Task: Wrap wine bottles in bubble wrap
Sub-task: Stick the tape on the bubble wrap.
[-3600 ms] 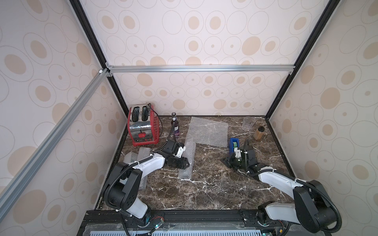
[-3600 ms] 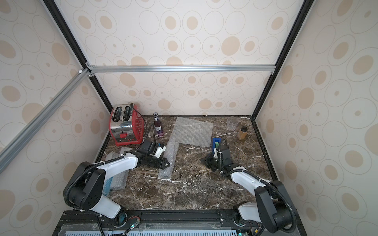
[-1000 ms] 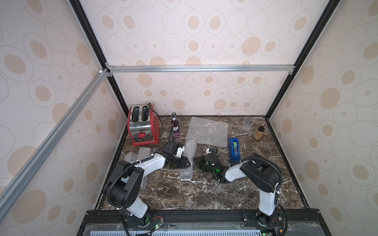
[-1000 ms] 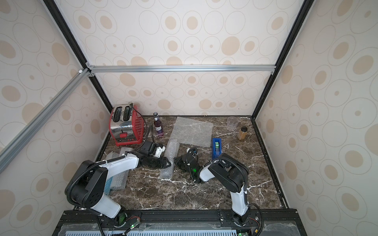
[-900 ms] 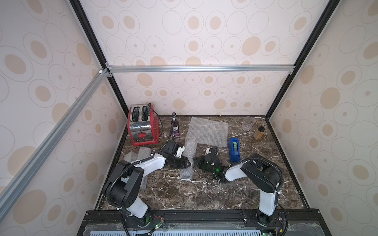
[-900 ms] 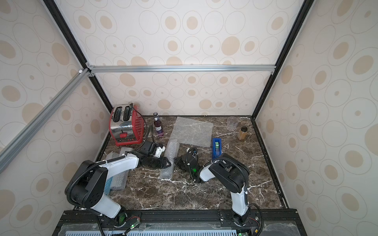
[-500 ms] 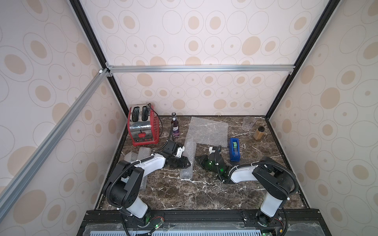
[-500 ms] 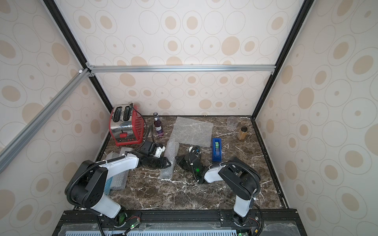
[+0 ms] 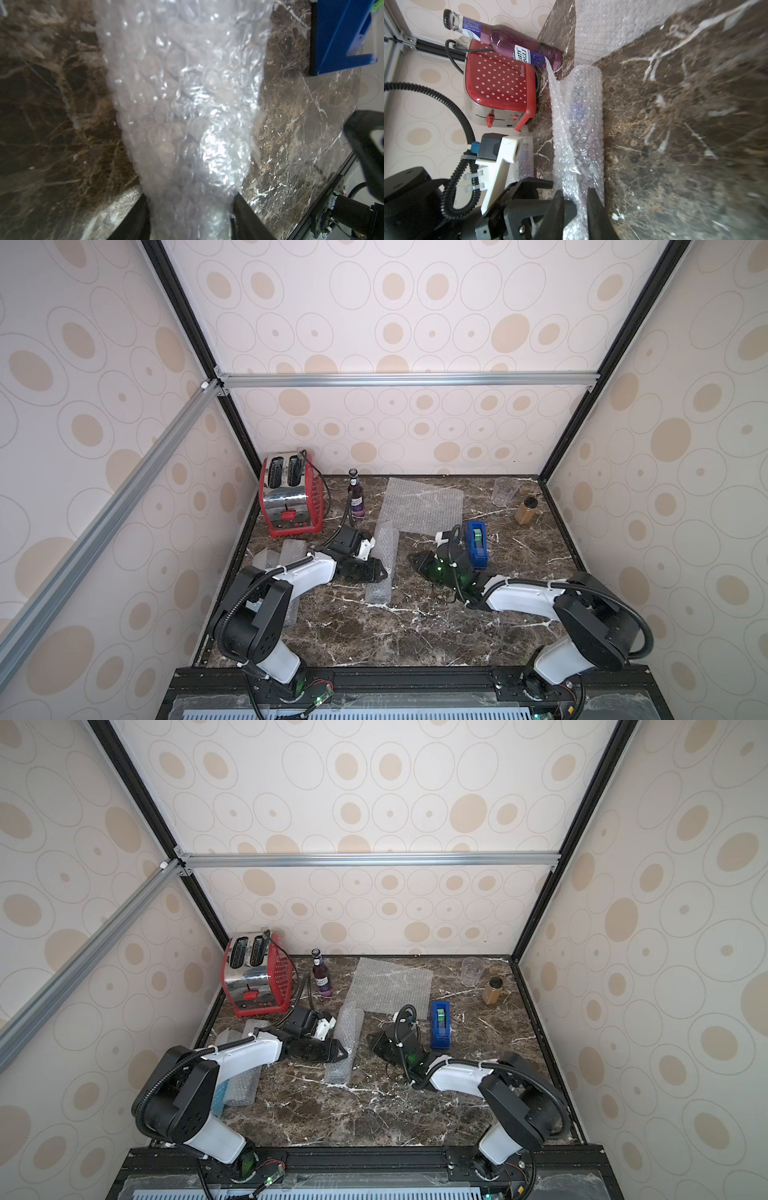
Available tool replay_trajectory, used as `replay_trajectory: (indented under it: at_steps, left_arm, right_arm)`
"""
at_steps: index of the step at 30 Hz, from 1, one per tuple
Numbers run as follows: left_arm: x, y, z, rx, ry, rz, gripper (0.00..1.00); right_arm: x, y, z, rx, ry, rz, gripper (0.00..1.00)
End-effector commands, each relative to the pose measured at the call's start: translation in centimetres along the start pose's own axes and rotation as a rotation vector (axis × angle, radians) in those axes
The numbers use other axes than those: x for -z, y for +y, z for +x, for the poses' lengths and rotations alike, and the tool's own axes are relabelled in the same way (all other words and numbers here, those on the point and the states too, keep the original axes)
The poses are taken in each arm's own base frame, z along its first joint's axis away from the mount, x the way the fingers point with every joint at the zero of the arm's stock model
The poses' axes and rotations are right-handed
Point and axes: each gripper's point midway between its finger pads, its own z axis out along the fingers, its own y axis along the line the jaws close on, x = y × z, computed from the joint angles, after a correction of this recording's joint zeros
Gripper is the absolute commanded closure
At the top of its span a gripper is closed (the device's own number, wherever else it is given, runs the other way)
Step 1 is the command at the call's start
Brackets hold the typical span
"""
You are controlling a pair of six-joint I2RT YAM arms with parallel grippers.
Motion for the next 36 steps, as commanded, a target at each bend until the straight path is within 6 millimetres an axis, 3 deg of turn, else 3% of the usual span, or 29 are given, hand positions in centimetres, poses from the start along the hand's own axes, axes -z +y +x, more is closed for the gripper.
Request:
replay_trajectory:
  at_steps: [1,7,14,19,36]
  left_arm:
    - [-0.8,1.9,1.1,0.014,0.046,-0.084,0.45]
    - [-0.8,2.0,1.2,0.012,0.047,-0.09,0.45]
    - [-0.7,1.9,1.1,0.008,0.045,-0.087,0.45]
    - [-0.9,1.9,1.3,0.012,0.043,-0.076,0.45]
    - [-0.9,1.8,1.2,0.012,0.051,-0.076,0.45]
  right_arm:
    - [0.7,-0.4,0.5,0.173,0.075,0.11,0.76]
    - [-1.4,1.2,2.7,0.327,0.319,0.137,0.79]
    - [-3.7,-0.4,4.0,0.238,0.479,0.144,0.79]
    - [-4.7,-1.2,4.2,0.208,0.498,0.124,0.8]
    - [-6.4,0.3,3.8,0.195,0.525,0.07,0.79]
